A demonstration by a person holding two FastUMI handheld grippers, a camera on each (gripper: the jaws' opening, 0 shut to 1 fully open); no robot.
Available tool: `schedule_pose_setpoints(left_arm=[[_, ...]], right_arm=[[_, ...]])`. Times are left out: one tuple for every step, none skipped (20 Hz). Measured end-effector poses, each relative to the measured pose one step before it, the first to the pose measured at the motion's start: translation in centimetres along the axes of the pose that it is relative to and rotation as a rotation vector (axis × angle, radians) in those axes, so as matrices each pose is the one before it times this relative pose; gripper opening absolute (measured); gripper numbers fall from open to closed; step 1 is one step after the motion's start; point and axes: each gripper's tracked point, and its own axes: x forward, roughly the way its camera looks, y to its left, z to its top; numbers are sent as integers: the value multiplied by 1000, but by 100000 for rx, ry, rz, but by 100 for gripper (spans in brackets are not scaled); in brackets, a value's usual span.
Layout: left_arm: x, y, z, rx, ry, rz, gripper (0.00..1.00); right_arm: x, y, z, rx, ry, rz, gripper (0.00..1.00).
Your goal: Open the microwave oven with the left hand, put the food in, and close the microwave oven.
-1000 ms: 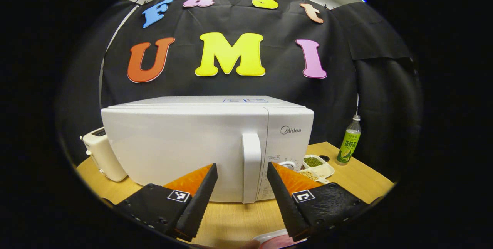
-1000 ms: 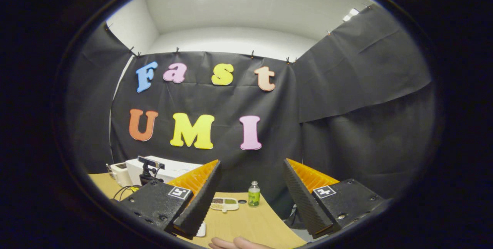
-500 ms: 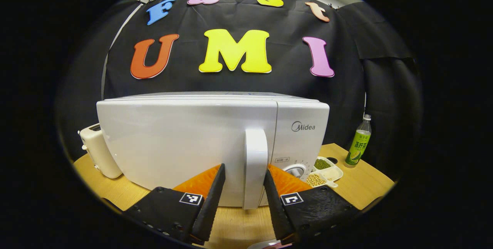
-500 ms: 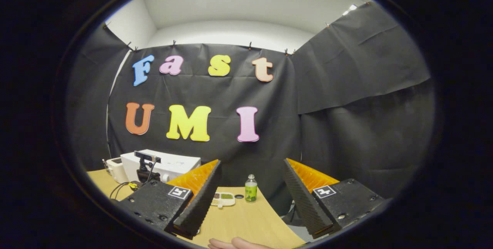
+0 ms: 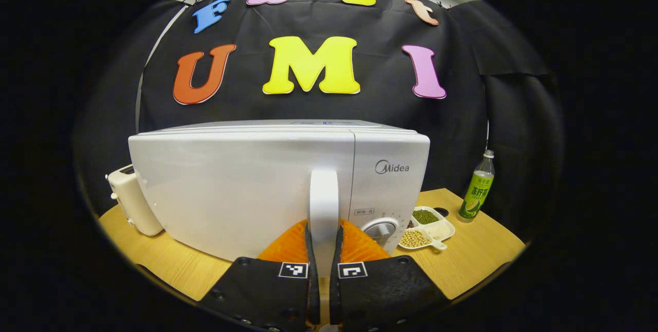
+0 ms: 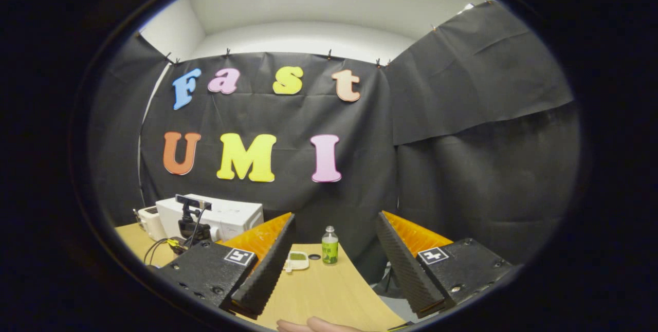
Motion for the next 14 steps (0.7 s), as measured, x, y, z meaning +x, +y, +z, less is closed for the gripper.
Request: schedule_pose_setpoints(left_arm=[[-81, -11, -76, -385, 385, -790, 7], [-114, -45, 23, -241, 1078, -412, 7], [-395, 57, -134, -443, 10, 740, 7], [-949, 182, 109, 1442, -1479, 542, 7], [-501, 61, -183, 1886, -1465, -1058, 7], [-703, 6, -118, 2430, -566, -1840, 7], [-713, 89, 5, -164, -706, -1861, 7], [-987, 229, -679, -2648, 2181, -1532, 7], [-1107, 106, -27, -2094, -364, -1356, 7], [-1107, 185, -361, -45, 452, -612, 7], [-1099, 237, 135, 1665, -2096, -83, 7], [-964, 314, -194, 2279, -857, 178, 7], [-937, 369, -1, 1623, -1414, 399, 7], [-863, 434, -421, -158, 74, 454, 7]], right_arm=[[-27, -121, -154, 13, 218, -207, 91], [43, -218, -65, 105, 90, -385, 91], [-10, -135, -90, 183, 15, -179, 91], [-50, -141, -123, 383, 12, -136, 91], [-45, -166, -47, 595, -162, -124, 91], [2, -110, -76, 502, 334, -98, 91], [-18, 21, -396, 156, 764, 175, 91], [-118, 135, -172, -77, 595, 472, 91], [-320, -25, -146, -88, 356, 87, 91], [-315, 47, -17, -203, 18, 90, 91], [-418, -19, 86, -138, -474, 151, 100], [-431, 117, 264, -33, -529, 36, 91], [-427, 72, 65, 9, -326, 54, 100], [-448, 124, 265, 142, -397, 56, 91]])
